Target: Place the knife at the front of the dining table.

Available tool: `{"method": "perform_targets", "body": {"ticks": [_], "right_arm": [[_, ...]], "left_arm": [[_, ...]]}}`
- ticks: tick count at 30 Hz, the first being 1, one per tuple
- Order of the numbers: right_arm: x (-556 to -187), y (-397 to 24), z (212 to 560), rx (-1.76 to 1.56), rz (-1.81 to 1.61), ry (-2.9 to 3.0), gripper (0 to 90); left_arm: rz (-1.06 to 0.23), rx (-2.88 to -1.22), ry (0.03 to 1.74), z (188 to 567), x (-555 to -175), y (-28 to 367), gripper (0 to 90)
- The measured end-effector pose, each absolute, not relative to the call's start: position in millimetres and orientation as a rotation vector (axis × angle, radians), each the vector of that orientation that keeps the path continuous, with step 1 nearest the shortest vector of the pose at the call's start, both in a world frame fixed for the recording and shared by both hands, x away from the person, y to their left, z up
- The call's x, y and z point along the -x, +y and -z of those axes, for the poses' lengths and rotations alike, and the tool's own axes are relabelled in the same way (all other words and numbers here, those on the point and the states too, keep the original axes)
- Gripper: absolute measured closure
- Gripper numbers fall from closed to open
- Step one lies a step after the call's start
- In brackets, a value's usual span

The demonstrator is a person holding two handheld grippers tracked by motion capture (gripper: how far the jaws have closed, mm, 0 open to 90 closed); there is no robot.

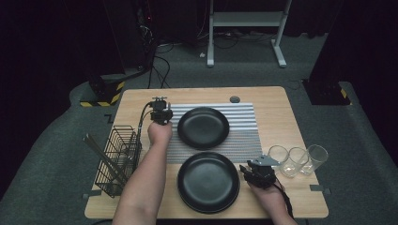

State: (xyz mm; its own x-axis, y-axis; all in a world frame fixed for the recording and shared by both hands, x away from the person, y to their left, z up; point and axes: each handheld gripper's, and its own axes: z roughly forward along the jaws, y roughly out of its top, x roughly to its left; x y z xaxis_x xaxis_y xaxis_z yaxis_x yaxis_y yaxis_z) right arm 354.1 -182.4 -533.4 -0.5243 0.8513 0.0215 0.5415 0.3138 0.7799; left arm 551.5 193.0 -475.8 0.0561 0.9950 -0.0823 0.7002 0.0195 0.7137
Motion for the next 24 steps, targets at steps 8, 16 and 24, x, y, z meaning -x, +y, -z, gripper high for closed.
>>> {"method": "perform_targets", "body": {"ticks": [8, 16, 24], "right_arm": [[-354.3, -182.3, 533.5, -1.238, -1.062, 2.192, 58.9], [-354.4, -181.8, 533.6, -1.236, -1.056, 2.192, 58.8], [-354.5, -181.9, 533.6, -1.238, -1.058, 2.193, 58.8]], "left_arm": [[-0.61, -1.768, 1.715, 485.8, -555.4, 192.0, 82.9], [-0.604, -1.771, 1.715, 487.3, -555.4, 191.8, 82.9], [-0.587, -1.777, 1.723, 490.6, -556.7, 193.4, 82.8]]}}
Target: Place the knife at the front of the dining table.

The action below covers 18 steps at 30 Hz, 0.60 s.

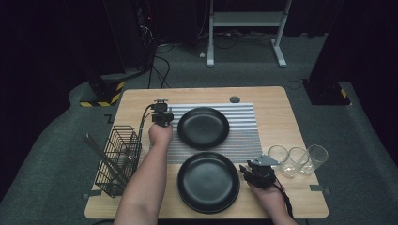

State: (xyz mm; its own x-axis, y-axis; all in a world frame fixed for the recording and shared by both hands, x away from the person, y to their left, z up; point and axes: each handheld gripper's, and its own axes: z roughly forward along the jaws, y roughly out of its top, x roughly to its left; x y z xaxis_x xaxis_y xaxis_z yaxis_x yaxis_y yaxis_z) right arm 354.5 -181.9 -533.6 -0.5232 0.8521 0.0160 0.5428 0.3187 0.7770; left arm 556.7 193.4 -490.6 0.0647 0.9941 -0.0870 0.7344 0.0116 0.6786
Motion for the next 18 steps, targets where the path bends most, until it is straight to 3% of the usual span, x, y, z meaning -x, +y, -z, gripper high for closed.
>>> {"method": "perform_targets", "body": {"ticks": [18], "right_arm": [[-354.3, -181.5, 533.6, -1.233, -1.055, 2.195, 58.6]], "left_arm": [[-0.551, -1.776, 1.755, 498.3, -557.7, 197.4, 82.2]]}}
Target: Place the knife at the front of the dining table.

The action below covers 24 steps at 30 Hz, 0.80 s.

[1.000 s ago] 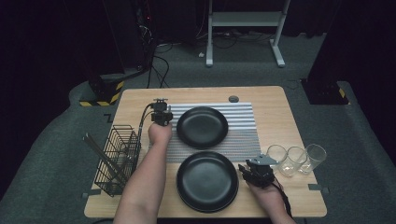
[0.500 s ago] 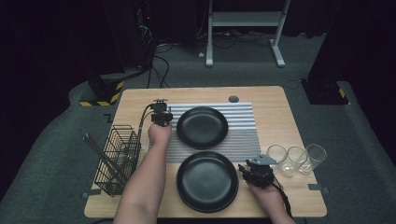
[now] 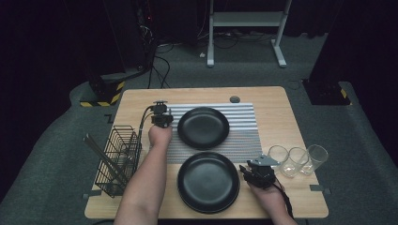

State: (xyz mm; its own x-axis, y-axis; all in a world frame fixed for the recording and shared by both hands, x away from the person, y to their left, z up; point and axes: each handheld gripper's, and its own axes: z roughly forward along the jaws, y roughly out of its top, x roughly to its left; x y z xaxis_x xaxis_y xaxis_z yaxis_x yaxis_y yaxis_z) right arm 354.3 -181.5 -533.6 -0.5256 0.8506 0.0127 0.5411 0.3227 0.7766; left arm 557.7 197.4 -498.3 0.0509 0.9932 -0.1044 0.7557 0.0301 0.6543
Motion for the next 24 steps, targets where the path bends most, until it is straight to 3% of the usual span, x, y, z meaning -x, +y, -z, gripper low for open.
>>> {"method": "perform_targets", "body": {"ticks": [6, 24], "right_arm": [[-354.4, -181.6, 533.5, -1.232, -1.057, 2.197, 58.6], [-353.8, -180.7, 533.6, -1.232, -1.049, 2.196, 58.5]], "left_arm": [[-0.581, -1.774, 1.743, 494.2, -555.1, 199.3, 73.3], [-0.627, -1.806, 1.669, 484.1, -533.7, 187.4, 69.4]]}}
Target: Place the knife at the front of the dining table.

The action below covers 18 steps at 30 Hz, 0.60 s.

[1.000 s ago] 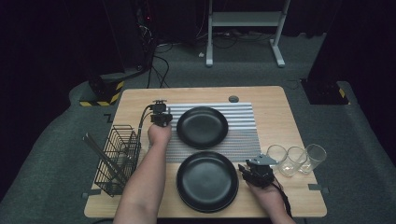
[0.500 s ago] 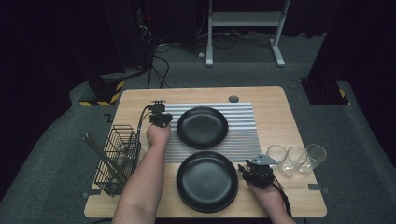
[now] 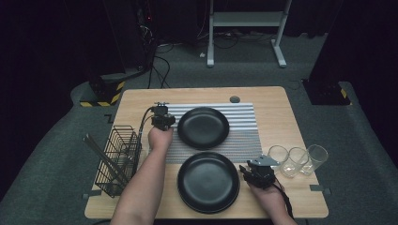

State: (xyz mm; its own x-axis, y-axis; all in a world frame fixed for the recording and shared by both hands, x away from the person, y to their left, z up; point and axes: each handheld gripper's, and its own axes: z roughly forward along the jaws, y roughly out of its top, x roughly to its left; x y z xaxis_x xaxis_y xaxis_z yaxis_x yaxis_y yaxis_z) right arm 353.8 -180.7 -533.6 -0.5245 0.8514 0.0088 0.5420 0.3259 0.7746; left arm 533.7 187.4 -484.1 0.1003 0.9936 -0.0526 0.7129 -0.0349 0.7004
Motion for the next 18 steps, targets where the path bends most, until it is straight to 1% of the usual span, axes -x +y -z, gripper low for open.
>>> {"method": "perform_targets", "body": {"ticks": [4, 8, 18], "right_arm": [[-353.9, -180.7, 533.6, -1.234, -1.047, 2.195, 58.5], [-353.9, -180.8, 533.6, -1.236, -1.046, 2.194, 58.4], [-353.8, -180.8, 533.6, -1.23, -1.048, 2.196, 58.4]], "left_arm": [[-0.646, -1.798, 1.664, 483.2, -525.9, 185.6, 67.0], [-0.668, -1.81, 1.665, 484.6, -518.6, 186.0, 61.8], [-0.701, -1.79, 1.641, 487.9, -494.9, 182.8, 55.7]]}}
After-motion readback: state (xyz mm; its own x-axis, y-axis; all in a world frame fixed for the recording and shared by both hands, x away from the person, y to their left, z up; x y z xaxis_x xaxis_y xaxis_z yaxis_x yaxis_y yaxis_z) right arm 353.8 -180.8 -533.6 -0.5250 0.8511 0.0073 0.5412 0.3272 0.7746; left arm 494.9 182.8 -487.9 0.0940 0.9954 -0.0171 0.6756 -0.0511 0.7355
